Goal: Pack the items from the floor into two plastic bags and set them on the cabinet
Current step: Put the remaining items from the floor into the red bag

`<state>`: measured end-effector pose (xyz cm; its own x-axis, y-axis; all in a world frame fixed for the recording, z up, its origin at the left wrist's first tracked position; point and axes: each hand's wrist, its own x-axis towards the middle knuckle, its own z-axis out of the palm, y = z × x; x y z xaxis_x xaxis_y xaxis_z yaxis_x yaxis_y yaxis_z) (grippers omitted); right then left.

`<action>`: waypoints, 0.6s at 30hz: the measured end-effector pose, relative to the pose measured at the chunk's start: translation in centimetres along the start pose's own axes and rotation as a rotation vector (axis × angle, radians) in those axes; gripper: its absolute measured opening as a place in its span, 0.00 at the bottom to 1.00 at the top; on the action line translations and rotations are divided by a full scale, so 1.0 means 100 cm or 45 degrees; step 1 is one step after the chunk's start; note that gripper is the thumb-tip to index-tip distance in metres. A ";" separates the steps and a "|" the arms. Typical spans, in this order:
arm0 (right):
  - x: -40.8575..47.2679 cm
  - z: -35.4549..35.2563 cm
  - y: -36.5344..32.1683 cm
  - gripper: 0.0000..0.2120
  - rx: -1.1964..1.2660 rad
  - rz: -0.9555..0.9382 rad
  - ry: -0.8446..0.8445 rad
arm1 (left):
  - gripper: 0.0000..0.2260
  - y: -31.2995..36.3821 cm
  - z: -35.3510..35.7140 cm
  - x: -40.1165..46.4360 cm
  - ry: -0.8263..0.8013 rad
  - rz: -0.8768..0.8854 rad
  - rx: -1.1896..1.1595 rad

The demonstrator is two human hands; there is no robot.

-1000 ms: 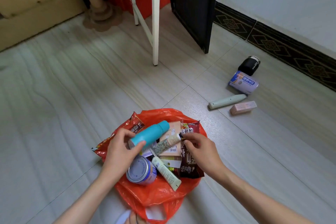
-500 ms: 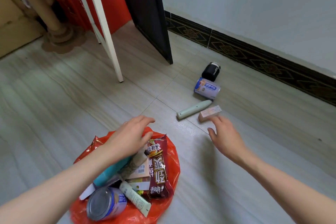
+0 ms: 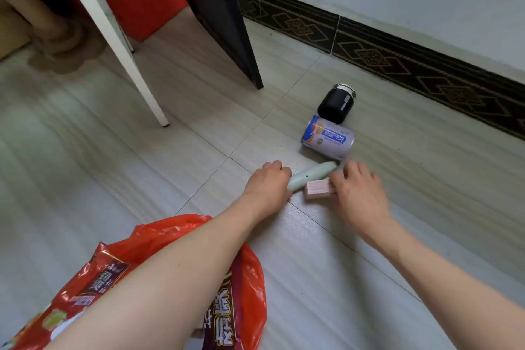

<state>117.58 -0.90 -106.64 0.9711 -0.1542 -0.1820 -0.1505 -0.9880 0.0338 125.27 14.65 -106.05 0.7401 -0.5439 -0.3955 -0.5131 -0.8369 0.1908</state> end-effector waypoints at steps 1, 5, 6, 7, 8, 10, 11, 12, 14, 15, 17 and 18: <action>-0.001 -0.001 0.000 0.13 0.011 0.005 -0.016 | 0.16 -0.002 0.001 0.000 -0.040 0.011 0.014; -0.018 -0.005 0.002 0.13 0.247 0.006 -0.050 | 0.16 -0.022 -0.001 -0.006 -0.141 -0.031 -0.069; -0.024 -0.008 0.001 0.13 0.350 0.021 -0.056 | 0.16 -0.030 -0.004 -0.011 -0.172 -0.047 -0.100; -0.030 -0.013 0.000 0.13 0.454 0.055 -0.071 | 0.16 -0.038 -0.009 -0.019 -0.194 -0.055 -0.120; -0.036 -0.018 -0.002 0.12 0.550 0.100 -0.096 | 0.15 -0.047 -0.015 -0.028 -0.200 -0.057 -0.133; -0.047 -0.032 -0.011 0.10 0.778 0.207 -0.199 | 0.14 -0.066 -0.031 -0.052 -0.189 -0.051 -0.153; -0.053 -0.040 -0.018 0.08 0.940 0.270 -0.274 | 0.13 -0.075 -0.039 -0.067 -0.182 -0.050 -0.164; -0.059 -0.048 -0.027 0.06 1.109 0.324 -0.355 | 0.13 -0.084 -0.048 -0.082 -0.173 -0.056 -0.175; -0.073 -0.062 -0.050 0.05 1.309 0.368 -0.484 | 0.14 -0.100 -0.062 -0.118 -0.150 -0.081 -0.199; -0.081 -0.067 -0.064 0.06 1.344 0.351 -0.519 | 0.14 -0.108 -0.066 -0.137 -0.130 -0.102 -0.219; -0.097 -0.075 -0.095 0.06 1.411 0.303 -0.557 | 0.15 -0.120 -0.067 -0.177 -0.091 -0.174 -0.288; -0.104 -0.076 -0.110 0.06 1.447 0.284 -0.570 | 0.14 -0.124 -0.063 -0.196 -0.072 -0.221 -0.351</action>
<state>110.50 11.65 -97.62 0.7888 -0.0871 -0.6084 -0.5960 -0.3504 -0.7226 119.88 35.29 -94.98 0.7772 -0.3935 -0.4911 -0.2384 -0.9063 0.3490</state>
